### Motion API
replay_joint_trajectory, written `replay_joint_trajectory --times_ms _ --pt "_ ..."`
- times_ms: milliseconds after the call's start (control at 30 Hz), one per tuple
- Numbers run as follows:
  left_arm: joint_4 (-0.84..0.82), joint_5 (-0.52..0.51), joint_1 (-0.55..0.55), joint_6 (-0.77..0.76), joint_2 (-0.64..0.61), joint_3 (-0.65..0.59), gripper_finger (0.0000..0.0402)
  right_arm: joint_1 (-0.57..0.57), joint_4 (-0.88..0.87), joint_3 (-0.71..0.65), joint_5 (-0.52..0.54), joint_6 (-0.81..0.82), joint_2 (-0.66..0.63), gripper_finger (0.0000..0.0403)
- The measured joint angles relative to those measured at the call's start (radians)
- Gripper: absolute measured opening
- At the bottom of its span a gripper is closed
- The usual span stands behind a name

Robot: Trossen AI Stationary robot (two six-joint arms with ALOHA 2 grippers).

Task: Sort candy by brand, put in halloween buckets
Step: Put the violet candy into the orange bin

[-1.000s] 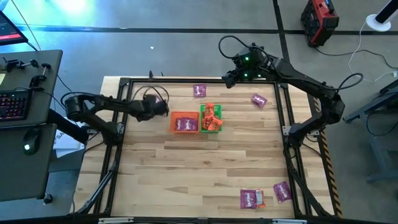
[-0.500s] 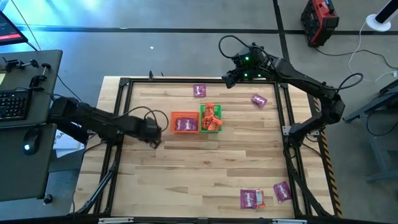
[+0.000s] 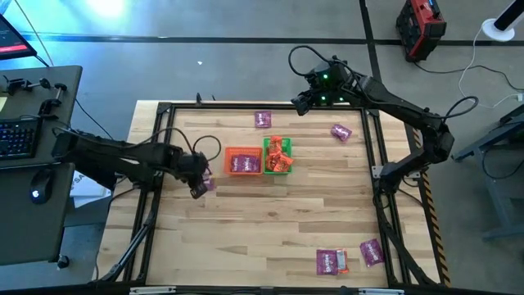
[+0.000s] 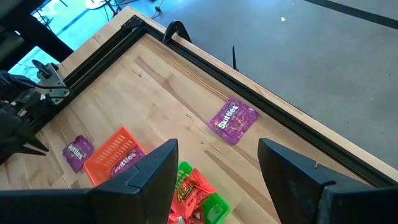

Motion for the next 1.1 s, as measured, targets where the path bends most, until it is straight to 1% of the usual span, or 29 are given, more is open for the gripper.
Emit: replay_joint_trajectory --times_ms 133,333,400,533,667,767,833,1100 --pt "-0.001 0.033 0.077 0.149 0.019 0.038 0.0066 0.000 0.000 0.000 0.000 0.001 0.000 0.0216" --pt "-0.007 0.188 0.225 0.332 0.111 0.052 0.0159 0.005 -0.001 0.000 0.000 0.026 0.000 0.0216" --pt "0.000 0.194 0.268 0.400 0.155 0.052 0.0189 0.012 -0.001 0.000 0.000 0.027 0.000 0.0216" --pt "0.059 0.193 0.317 0.636 0.231 0.052 0.0231 0.033 -0.001 0.000 0.000 0.027 0.000 0.0216" --pt "0.100 0.193 0.324 0.863 0.298 0.052 0.0242 0.060 -0.001 0.000 0.000 0.026 0.000 0.0216" --pt "0.102 0.193 0.323 0.964 0.348 0.052 0.0243 0.078 -0.001 0.000 0.000 0.021 0.000 0.0216" --pt "0.102 0.185 0.324 0.988 0.379 0.052 0.0243 0.088 -0.001 0.000 0.001 0.010 0.000 0.0216" --pt "0.159 0.170 0.324 0.984 0.485 0.056 0.0243 0.110 -0.002 0.000 0.019 0.000 0.000 0.0216"
